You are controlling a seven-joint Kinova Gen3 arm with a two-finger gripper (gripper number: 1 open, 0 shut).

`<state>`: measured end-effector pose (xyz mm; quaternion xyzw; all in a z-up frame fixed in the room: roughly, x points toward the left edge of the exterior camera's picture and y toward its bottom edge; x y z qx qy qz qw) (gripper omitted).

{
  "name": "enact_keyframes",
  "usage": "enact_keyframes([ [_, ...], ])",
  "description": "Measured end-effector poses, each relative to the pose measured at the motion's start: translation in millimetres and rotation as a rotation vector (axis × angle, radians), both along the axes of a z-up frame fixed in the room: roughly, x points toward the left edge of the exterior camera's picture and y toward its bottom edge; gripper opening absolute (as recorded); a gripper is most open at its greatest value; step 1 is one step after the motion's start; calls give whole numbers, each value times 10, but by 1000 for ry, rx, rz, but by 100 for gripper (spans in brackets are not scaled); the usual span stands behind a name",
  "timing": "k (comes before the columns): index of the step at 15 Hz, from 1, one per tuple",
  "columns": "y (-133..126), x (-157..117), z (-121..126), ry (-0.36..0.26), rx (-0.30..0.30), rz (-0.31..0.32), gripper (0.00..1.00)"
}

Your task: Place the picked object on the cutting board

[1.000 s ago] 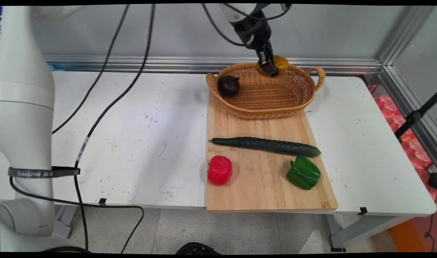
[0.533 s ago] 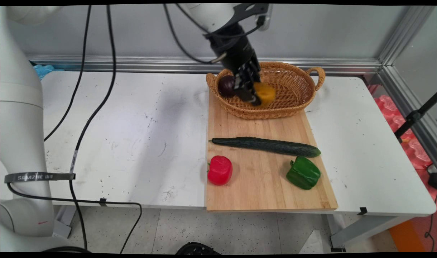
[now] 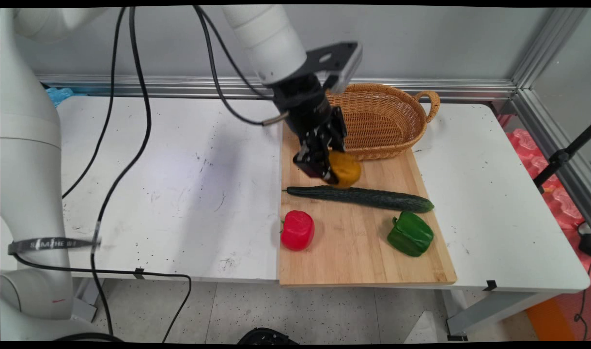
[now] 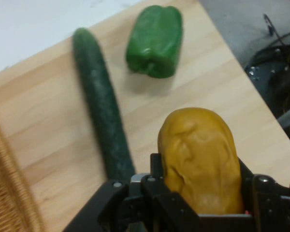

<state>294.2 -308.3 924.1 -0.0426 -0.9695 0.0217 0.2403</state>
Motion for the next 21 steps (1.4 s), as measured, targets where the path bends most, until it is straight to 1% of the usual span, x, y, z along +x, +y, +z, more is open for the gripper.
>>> enact_keyframes([
  [5, 93, -145, -299, -12, -4, -77, 0],
  [9, 115, -392, -660, -21, -11, -132, 0],
  [14, 103, -635, -1000, -34, -8, -156, 0],
  [18, 96, -744, -1191, -44, -5, -168, 0],
  [21, 94, -768, -1275, -51, -6, -172, 0],
])
